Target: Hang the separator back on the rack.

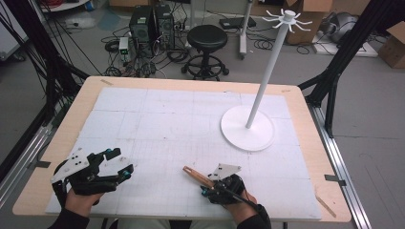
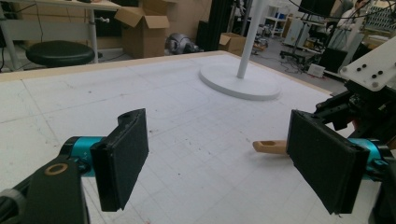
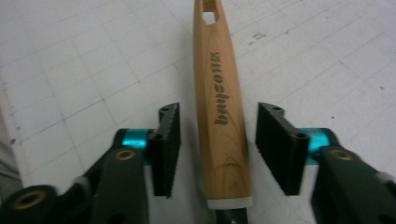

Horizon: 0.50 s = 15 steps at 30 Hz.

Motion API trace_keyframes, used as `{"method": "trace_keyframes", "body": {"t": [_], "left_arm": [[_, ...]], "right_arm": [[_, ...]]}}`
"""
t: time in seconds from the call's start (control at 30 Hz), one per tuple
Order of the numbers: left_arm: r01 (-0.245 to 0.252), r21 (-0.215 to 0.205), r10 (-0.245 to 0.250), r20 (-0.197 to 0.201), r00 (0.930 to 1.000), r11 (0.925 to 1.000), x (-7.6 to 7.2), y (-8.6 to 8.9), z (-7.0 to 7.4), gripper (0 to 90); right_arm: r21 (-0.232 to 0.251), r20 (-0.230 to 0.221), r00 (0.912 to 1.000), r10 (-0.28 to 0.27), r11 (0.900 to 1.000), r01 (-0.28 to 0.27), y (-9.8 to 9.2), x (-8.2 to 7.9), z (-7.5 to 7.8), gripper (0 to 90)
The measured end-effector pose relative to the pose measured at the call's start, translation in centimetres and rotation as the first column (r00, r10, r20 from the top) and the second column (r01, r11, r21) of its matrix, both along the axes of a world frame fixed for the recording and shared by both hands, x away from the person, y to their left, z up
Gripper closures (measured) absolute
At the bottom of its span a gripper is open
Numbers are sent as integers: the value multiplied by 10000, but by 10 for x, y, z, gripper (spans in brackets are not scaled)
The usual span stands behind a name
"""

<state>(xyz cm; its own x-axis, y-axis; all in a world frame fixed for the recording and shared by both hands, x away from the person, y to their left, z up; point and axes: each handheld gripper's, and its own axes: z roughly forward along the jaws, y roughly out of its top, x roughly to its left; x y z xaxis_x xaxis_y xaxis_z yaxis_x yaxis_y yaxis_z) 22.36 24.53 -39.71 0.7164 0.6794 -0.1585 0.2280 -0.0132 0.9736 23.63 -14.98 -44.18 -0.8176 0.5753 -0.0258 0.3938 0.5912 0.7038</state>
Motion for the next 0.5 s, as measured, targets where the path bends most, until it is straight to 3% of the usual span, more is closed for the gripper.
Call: {"method": "trace_keyframes", "body": {"t": [0.17, 0.37, 0.5], "left_arm": [[11, 25, -11, -33, 10000, 10000, 1, 0, 0, 218], [44, 77, -43, -82, 10000, 10000, 1, 0, -1, 220], [21, 108, -20, -90, 10000, 9999, -1, -1, -1, 223]], "right_arm": [[60, -168, 9998, -78, 10000, 79, -3, 1, 1, 633], [-104, -54, 9999, 130, 9999, -130, -3, 2, 1, 652], [132, -280, 9992, 277, 9995, -274, -6, 6, 0, 658]]}}
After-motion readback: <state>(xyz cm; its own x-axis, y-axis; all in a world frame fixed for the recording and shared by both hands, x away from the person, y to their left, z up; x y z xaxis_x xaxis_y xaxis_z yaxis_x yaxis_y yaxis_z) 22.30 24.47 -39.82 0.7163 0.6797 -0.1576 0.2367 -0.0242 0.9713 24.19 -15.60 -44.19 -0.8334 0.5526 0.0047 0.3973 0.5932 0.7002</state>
